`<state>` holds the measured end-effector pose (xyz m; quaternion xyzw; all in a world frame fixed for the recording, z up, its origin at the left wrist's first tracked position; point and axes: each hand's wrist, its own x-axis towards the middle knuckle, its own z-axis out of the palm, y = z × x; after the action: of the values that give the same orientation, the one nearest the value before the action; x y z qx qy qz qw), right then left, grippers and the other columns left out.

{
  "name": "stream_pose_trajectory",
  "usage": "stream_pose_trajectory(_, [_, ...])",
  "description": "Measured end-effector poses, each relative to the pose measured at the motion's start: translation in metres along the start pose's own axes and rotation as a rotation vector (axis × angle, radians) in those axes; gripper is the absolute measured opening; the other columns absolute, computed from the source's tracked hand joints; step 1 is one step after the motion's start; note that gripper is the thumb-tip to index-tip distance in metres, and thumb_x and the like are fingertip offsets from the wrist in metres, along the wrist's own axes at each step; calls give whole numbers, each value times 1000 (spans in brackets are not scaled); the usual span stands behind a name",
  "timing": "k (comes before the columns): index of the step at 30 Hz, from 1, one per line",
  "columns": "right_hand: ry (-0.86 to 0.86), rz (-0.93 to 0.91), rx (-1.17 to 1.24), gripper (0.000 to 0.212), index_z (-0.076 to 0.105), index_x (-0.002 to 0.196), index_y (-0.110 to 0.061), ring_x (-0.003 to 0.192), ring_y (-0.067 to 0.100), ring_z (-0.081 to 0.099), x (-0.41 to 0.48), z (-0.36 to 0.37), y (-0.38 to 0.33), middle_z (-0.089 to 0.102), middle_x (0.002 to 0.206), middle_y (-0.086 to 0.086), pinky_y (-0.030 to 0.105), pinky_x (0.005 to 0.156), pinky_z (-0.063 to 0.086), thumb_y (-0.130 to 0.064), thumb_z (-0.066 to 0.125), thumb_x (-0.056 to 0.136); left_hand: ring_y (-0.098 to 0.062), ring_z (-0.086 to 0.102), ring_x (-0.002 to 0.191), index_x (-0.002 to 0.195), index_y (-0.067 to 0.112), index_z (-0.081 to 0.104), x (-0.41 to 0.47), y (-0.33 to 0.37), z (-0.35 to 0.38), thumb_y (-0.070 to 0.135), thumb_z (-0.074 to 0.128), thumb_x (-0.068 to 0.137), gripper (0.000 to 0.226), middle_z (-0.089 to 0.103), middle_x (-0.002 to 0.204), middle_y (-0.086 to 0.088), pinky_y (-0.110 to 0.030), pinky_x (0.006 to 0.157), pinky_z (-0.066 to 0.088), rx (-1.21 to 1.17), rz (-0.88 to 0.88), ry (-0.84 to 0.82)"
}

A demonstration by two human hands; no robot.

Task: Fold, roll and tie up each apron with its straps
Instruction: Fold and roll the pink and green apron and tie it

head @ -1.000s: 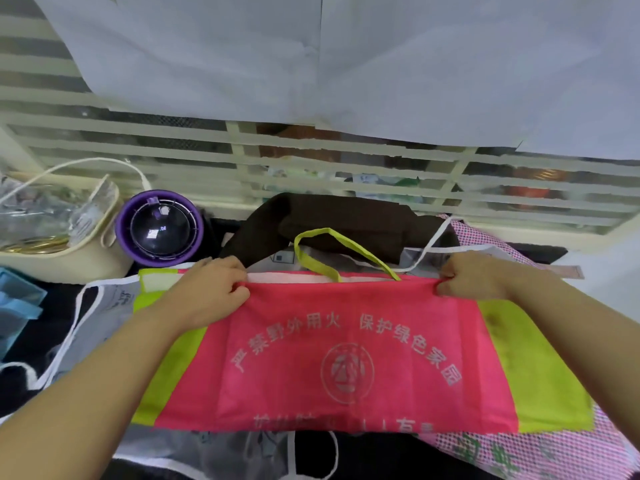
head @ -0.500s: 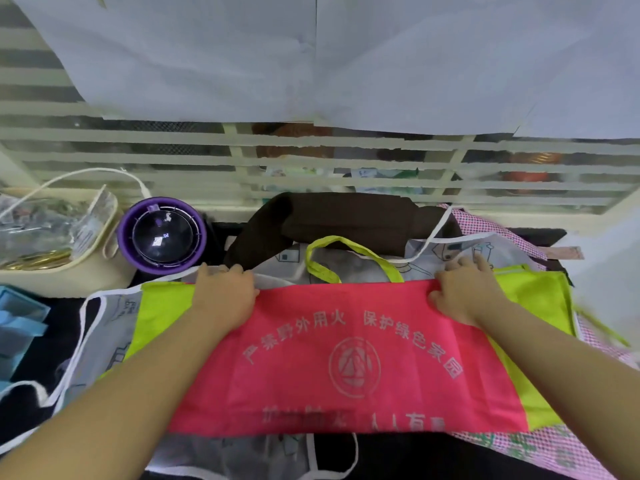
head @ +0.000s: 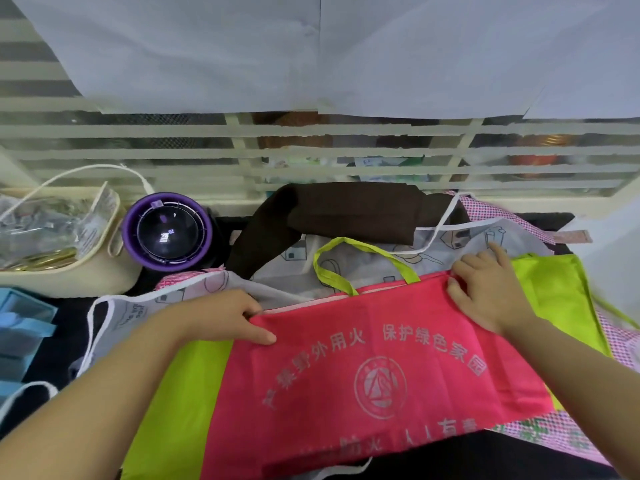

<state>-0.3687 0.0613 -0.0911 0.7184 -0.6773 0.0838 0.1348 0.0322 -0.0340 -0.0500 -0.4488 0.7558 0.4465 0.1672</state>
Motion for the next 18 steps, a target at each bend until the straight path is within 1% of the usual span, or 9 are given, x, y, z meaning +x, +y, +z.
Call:
stream_pose_trajectory(3, [51, -12, 24, 34, 57, 62, -10, 67, 29, 54, 2, -2, 3, 55, 59, 4, 49, 100, 32, -33, 39, 80, -6, 33, 53, 63, 17, 47, -3, 4, -7, 44, 73, 80, 41, 37, 57, 7, -20, 51, 26, 26, 54, -4])
stream_pose_trajectory(5, [85, -7, 38, 33, 54, 59, -11, 63, 29, 54, 4, -5, 4, 56, 56, 4, 45, 94, 35, -32, 40, 80, -5, 35, 53, 65, 16, 50, -3, 4, -11, 46, 72, 80, 40, 39, 61, 3, -19, 51, 26, 45, 66, 43])
stream_pose_trajectory(7, [102, 5, 26, 32, 50, 56, -11, 59, 28, 52, 4, -7, 5, 55, 54, 5, 42, 87, 35, -31, 40, 80, -4, 38, 51, 63, 18, 51, -3, 0, -15, 50, 70, 80, 41, 42, 58, 6, -19, 51, 28, 101, 40, 119])
stream_pose_trajectory(9, [93, 30, -1, 33, 48, 54, -12, 57, 28, 51, 5, -8, 9, 53, 51, 6, 40, 82, 34, -32, 40, 80, -6, 39, 51, 59, 21, 46, -4, -7, -20, 57, 66, 80, 46, 41, 55, 7, -23, 54, 30, 224, -19, 177])
stream_pose_trajectory(12, [60, 50, -46, 35, 47, 53, -12, 55, 28, 51, 4, -6, 15, 53, 50, 7, 40, 80, 34, -33, 38, 80, -7, 37, 53, 58, 22, 40, -10, -12, -29, 63, 57, 83, 51, 40, 56, 6, -28, 55, 27, 517, -91, 252])
stream_pose_trajectory(14, [55, 53, -66, 35, 46, 53, -12, 56, 29, 51, 3, -5, 18, 54, 50, 7, 41, 81, 34, -34, 37, 80, -6, 38, 54, 58, 24, 41, -10, -11, -31, 62, 52, 86, 49, 42, 57, 6, -29, 56, 30, 527, -82, 342])
stream_pose_trajectory(16, [50, 59, -84, 35, 46, 53, -13, 57, 30, 51, 3, -4, 19, 54, 51, 7, 42, 81, 34, -33, 36, 80, -7, 47, 61, 61, 30, 47, -8, -11, -30, 66, 41, 87, 45, 49, 62, 7, -30, 61, 38, 451, -48, 462])
stream_pose_trajectory(17, [48, 64, -91, 34, 46, 53, -14, 57, 30, 52, 3, -4, 19, 53, 50, 7, 42, 81, 34, -33, 36, 80, -10, 54, 69, 68, 32, 56, -7, -12, -30, 72, 31, 83, 49, 57, 69, 8, -32, 65, 44, 423, -45, 513])
stream_pose_trajectory(18, [49, 67, -93, 34, 46, 53, -15, 56, 30, 52, 3, -4, 18, 52, 50, 7, 42, 81, 33, -32, 36, 80, -12, 59, 78, 80, 33, 64, -5, -14, -29, 78, 22, 77, 62, 63, 78, 8, -33, 69, 47, 422, -44, 560])
